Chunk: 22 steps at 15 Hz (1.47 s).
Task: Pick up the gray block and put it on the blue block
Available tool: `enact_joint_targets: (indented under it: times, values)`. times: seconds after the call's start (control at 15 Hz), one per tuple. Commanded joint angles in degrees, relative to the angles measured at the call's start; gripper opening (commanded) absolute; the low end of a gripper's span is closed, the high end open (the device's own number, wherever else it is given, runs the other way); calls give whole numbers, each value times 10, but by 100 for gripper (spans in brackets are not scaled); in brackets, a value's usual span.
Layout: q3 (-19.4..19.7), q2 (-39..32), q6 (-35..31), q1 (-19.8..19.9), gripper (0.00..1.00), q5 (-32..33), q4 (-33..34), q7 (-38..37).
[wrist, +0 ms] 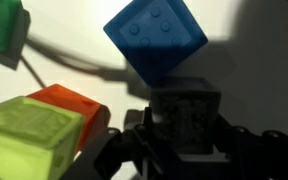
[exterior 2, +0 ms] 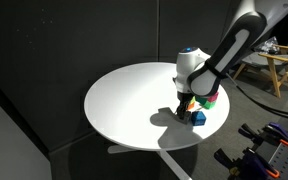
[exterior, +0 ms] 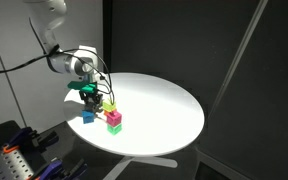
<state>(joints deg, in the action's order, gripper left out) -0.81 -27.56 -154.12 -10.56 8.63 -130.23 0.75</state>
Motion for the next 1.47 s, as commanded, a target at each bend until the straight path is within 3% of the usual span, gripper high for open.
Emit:
enact_joint_targets:
  times: [0.0, 0.67, 1.4]
  values:
    - [9, 21, 17, -11, 28, 18, -3, -26]
    - [7, 95, 56, -12, 27, 25, -29, -52]
    - [2, 214, 89, -2, 27, 32, -105, -168]
